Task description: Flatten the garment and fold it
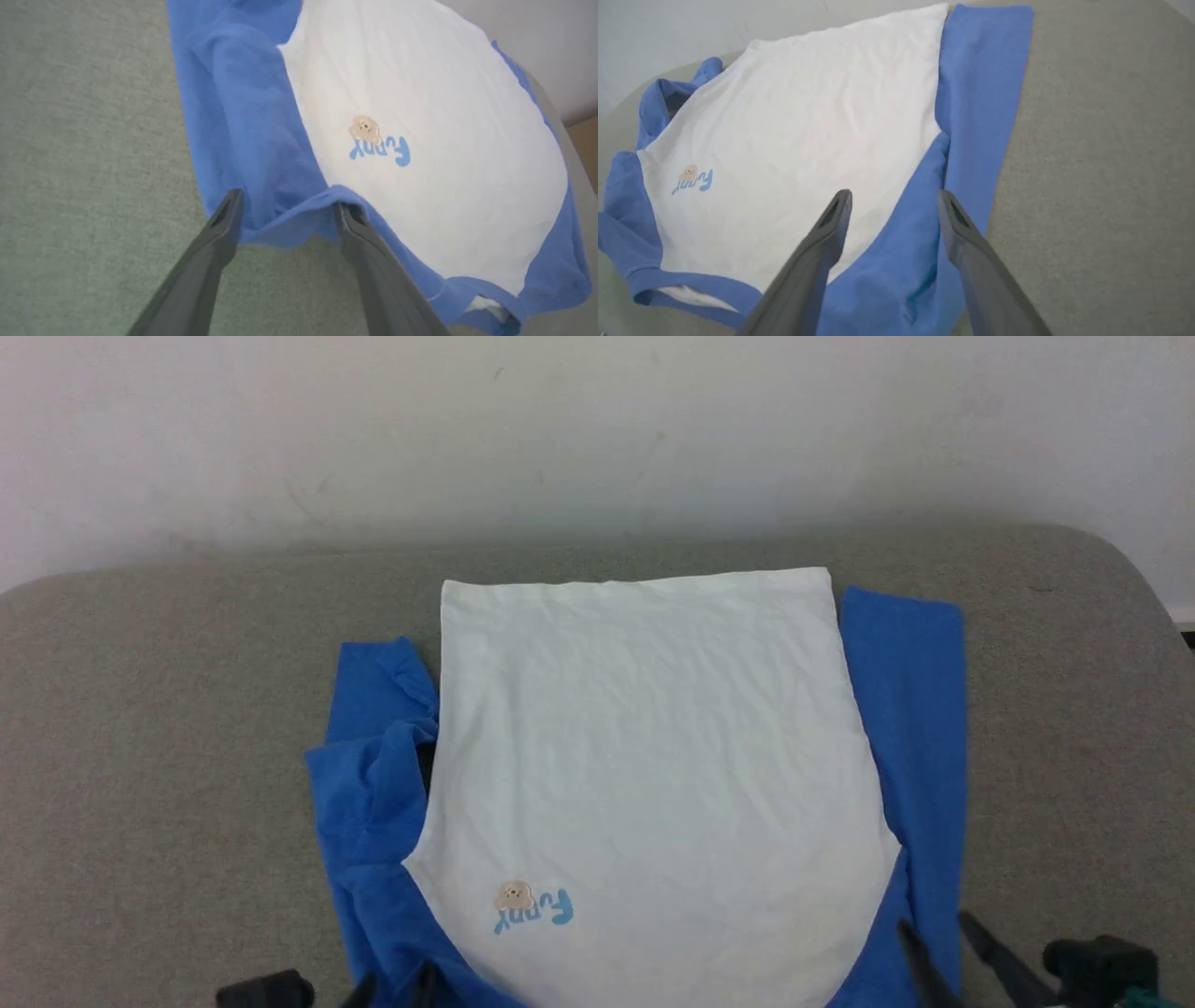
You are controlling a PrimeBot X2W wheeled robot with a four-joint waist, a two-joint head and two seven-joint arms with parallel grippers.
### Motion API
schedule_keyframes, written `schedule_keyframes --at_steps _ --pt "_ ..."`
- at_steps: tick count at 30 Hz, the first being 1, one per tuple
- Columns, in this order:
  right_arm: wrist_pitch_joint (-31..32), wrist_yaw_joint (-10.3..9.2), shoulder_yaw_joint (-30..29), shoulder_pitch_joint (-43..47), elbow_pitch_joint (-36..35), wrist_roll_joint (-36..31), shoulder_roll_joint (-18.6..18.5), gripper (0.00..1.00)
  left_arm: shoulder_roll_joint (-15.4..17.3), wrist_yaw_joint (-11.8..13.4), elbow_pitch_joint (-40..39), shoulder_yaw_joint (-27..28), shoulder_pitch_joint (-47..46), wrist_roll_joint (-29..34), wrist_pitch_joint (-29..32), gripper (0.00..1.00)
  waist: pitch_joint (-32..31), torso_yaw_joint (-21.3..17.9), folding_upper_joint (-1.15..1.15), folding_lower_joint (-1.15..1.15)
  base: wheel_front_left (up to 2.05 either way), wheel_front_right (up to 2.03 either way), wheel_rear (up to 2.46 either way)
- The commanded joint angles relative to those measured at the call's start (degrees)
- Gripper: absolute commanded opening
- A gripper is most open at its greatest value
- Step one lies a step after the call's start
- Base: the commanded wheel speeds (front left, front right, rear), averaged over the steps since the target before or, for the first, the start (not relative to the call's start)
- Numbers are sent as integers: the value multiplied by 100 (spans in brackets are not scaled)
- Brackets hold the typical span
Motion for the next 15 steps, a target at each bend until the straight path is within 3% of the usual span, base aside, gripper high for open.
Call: schedule_keyframes --at_steps 1,6,15 --pt "-202 -4 -38 -149 -94 -29 5 100 -14 -35 -111 104 -164 -21 -131 100 30 -7 0 -1 0 0 0" --pt "-933 -4 -240 -573 -376 -303 83 100 120 -47 -438 634 -701 -58 -577 100 211 -92 0 -1 0 0 0" --pt "-1068 -4 -398 -1532 -680 -492 162 100 682 -64 -123 1155 -2593 246 -811 100 1069 -332 0 -1 0 0 0"
